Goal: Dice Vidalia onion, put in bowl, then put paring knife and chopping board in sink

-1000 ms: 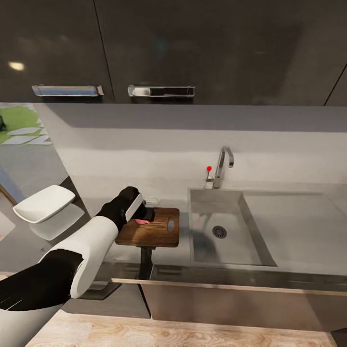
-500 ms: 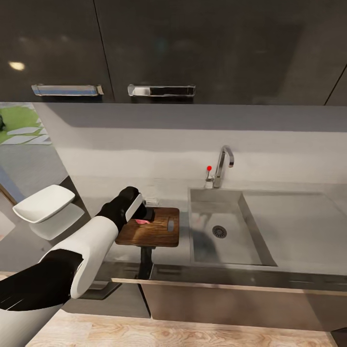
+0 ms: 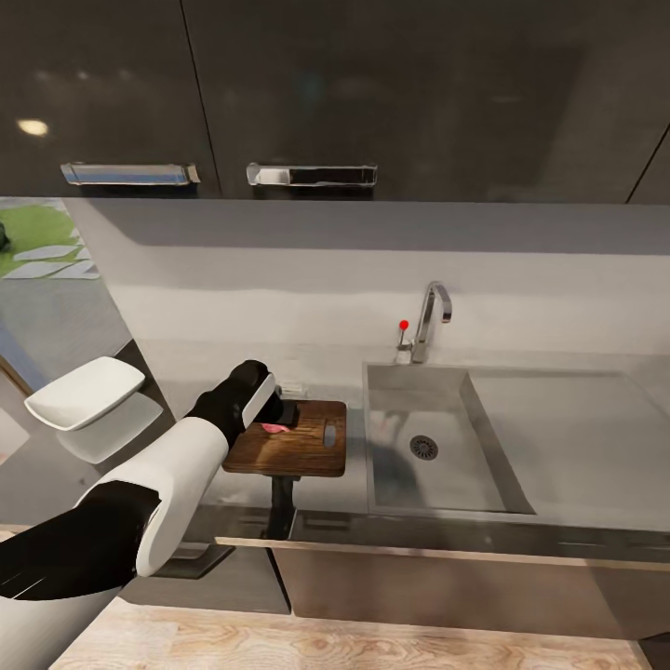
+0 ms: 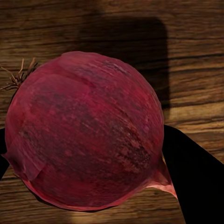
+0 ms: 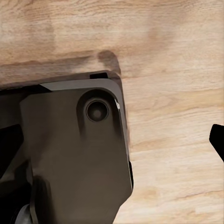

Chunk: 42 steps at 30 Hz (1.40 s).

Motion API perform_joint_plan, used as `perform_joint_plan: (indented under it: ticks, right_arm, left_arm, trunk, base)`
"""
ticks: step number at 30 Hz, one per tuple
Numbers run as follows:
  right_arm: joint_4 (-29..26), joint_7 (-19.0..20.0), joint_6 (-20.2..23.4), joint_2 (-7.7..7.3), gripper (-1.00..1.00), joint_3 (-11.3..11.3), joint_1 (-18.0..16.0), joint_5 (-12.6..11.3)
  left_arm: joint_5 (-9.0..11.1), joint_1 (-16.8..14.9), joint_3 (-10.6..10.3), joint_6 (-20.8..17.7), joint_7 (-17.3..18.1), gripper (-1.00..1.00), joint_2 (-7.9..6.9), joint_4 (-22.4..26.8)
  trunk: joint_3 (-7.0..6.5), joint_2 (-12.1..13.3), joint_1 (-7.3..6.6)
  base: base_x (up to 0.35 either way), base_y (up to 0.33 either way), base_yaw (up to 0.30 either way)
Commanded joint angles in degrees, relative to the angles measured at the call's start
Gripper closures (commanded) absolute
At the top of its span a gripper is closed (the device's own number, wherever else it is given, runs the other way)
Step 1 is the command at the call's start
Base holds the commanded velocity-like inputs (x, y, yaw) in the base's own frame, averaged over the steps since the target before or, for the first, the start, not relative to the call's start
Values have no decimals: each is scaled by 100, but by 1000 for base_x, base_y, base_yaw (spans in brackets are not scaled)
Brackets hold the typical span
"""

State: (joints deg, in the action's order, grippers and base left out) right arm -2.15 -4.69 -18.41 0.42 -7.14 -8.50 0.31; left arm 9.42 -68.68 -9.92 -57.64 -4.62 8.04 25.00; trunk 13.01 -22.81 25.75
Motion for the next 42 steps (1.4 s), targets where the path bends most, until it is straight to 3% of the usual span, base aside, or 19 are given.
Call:
perform_joint_plan:
  ticks: [1,31,42]
  right_arm:
    - [4,-5,-24,2,-100,-33,-3,4]
    - [4,3,-24,-7,-100,-33,-5,4]
    - [4,3,-23,-7,-100,-33,-5,4]
  left_arm:
    - [60,-5,-36,-19,-48,-100,-4,5]
    - [60,-3,-36,-19,-48,-100,-4,14]
    - [59,-5,-36,-19,-48,-100,-8,25]
  trunk:
    - [11,-11,3]
    - [11,-11,3]
    - [11,-11,3]
  base:
    - [0,0,0]
    - [0,0,0]
    - [-247,0,0]
